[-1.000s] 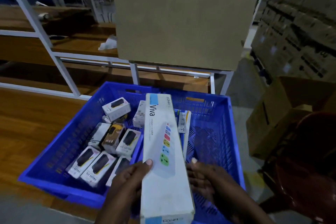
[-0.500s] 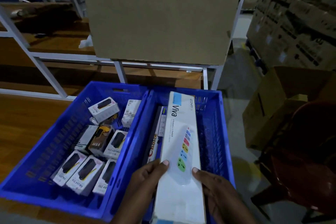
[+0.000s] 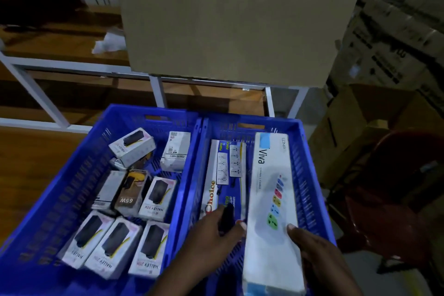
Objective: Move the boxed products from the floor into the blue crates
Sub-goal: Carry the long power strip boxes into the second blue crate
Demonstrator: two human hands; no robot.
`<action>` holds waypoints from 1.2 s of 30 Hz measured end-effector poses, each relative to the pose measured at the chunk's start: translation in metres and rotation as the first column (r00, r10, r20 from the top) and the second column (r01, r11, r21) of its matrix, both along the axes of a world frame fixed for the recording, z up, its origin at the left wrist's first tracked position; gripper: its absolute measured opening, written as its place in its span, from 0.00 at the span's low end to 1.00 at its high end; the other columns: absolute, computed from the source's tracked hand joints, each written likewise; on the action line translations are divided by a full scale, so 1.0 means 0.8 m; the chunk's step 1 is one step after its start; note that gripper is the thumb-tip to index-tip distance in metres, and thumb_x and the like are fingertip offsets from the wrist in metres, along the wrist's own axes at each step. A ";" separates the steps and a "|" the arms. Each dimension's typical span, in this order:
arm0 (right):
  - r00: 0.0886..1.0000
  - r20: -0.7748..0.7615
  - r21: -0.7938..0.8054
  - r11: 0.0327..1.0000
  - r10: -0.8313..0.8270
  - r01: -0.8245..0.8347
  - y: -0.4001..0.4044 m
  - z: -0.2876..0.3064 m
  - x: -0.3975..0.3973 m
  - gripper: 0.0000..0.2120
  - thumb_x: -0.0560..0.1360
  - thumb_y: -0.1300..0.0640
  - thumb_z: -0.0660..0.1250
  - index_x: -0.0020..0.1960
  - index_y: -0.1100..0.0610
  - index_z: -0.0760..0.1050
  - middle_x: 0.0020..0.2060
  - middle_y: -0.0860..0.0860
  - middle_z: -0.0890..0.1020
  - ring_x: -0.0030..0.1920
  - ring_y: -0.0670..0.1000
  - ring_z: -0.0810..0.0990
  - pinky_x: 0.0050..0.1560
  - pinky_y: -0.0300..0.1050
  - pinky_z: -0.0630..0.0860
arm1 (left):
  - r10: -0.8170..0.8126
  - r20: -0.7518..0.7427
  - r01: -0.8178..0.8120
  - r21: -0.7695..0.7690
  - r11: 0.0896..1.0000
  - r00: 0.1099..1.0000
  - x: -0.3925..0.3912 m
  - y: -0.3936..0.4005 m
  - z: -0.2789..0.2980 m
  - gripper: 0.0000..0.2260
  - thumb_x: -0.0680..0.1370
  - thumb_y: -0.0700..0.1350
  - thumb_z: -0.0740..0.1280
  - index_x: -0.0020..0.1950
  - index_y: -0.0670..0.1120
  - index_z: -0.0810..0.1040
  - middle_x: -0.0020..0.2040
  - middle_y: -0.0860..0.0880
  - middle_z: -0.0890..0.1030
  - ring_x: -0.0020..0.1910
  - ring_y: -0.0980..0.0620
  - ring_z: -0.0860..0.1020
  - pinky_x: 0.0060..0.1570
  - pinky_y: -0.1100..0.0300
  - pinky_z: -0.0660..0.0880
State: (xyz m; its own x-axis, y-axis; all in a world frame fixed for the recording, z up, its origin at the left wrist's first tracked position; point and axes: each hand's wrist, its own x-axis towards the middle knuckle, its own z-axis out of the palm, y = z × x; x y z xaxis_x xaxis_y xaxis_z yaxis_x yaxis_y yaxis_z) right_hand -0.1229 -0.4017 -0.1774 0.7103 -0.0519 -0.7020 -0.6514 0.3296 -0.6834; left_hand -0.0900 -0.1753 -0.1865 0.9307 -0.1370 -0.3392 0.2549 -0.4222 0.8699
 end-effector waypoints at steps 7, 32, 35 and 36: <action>0.994 0.058 -0.334 0.940 0.096 -0.071 0.008 0.000 0.008 0.07 0.70 0.51 0.79 0.42 0.54 0.89 0.42 0.57 0.89 0.42 0.56 0.89 0.55 0.53 0.81 | -0.282 0.081 0.257 0.232 0.938 0.956 0.019 0.005 -0.016 0.24 0.76 0.61 0.64 0.71 0.56 0.71 0.65 0.59 0.79 0.63 0.60 0.78 0.63 0.57 0.76; 0.909 0.154 -0.791 0.599 0.388 -0.122 0.124 -0.062 0.053 0.08 0.80 0.59 0.69 0.54 0.62 0.83 0.48 0.55 0.88 0.49 0.48 0.86 0.53 0.50 0.82 | -0.452 0.376 0.325 0.354 0.877 0.809 -0.024 0.036 -0.049 0.32 0.78 0.51 0.58 0.81 0.41 0.63 0.82 0.48 0.62 0.81 0.53 0.57 0.79 0.51 0.57; 0.924 0.162 -0.845 0.532 0.346 -0.052 0.110 -0.059 0.025 0.13 0.79 0.54 0.72 0.63 0.55 0.82 0.57 0.49 0.85 0.56 0.47 0.84 0.58 0.50 0.80 | -0.475 0.384 0.359 0.337 0.870 0.792 -0.023 0.038 -0.040 0.34 0.83 0.53 0.59 0.84 0.46 0.47 0.84 0.52 0.48 0.83 0.55 0.44 0.78 0.61 0.39; 0.925 0.169 -0.875 0.483 0.342 -0.019 0.105 -0.054 0.014 0.18 0.78 0.52 0.72 0.66 0.54 0.80 0.60 0.48 0.84 0.59 0.47 0.82 0.61 0.51 0.79 | -0.465 0.385 0.349 0.335 0.875 0.797 -0.022 0.038 -0.038 0.35 0.84 0.56 0.59 0.85 0.47 0.46 0.84 0.53 0.47 0.83 0.55 0.44 0.78 0.63 0.40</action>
State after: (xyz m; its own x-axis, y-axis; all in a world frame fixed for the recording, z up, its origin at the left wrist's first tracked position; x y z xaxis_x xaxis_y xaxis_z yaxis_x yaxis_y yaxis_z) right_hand -0.1118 -0.3179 -0.2210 0.9248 -0.3483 -0.1529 -0.3484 -0.6143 -0.7080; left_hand -0.1075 -0.1447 -0.2168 0.8611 -0.5080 0.0202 -0.3725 -0.6033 0.7052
